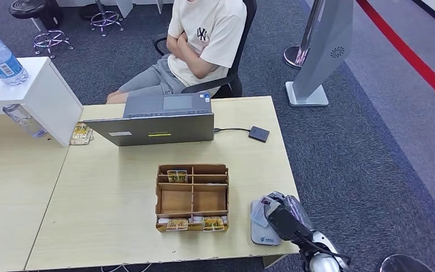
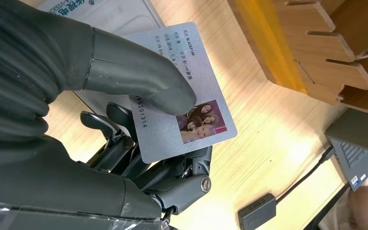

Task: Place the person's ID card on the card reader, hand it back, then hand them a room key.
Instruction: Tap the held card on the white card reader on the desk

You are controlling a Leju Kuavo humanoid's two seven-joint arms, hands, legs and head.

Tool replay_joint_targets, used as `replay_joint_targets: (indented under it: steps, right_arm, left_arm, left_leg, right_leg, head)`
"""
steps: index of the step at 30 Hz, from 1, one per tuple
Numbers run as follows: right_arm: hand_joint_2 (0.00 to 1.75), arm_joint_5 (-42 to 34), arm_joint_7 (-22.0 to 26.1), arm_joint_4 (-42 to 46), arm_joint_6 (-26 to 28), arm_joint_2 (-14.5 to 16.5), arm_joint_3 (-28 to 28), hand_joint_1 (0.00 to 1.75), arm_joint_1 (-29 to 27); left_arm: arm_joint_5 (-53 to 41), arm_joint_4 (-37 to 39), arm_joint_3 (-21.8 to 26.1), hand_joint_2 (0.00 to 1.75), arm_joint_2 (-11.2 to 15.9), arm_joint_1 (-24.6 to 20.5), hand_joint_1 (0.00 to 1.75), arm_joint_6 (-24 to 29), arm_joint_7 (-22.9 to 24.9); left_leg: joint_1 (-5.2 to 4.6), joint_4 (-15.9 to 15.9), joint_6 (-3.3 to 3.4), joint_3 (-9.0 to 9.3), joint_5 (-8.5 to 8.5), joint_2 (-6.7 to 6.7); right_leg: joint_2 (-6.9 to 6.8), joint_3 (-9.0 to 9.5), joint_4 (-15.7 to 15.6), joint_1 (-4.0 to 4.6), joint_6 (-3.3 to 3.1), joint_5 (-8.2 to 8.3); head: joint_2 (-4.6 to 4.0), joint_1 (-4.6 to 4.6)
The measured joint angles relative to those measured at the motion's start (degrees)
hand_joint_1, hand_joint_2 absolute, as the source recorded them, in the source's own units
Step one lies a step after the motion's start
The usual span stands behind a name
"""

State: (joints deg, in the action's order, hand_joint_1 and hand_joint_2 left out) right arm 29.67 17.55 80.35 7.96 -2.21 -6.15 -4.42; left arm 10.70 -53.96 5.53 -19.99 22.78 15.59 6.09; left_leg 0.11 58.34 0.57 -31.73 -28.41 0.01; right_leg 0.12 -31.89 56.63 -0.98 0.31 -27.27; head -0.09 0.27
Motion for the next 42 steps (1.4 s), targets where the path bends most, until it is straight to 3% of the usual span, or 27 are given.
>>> replay_joint_targets:
  steps: [14,42]
  right_arm:
    - [1.75,12.81,-4.66,-4.04,9.34,-0.51,-2.44,1.75,2.63]
    - [1.75,15.24,-5.31,-8.45,10.17,-1.04,-3.72,1.75,4.54]
  left_arm:
    - [1.32,4.14,0.21,0.00,0.51,-3.91,0.00,-0.79,-3.10]
    - [0.51,9.08,1.52,0.00,0.63,-7.22,0.00,-2.40,-5.63]
  left_leg:
    - [0.00,0.00,0.00,0.02,0.01,0.00]
    - [-0.02,0.00,0.01,0.05,0.01,0.01]
  right_leg:
    - [0.00,0.02,0.00,0.00,0.00,0.01]
    - [0.01,0.02,0.00,-0.06,0.00,0.00]
  head:
    - [0.00,-0.01]
    - [0.00,-0.01]
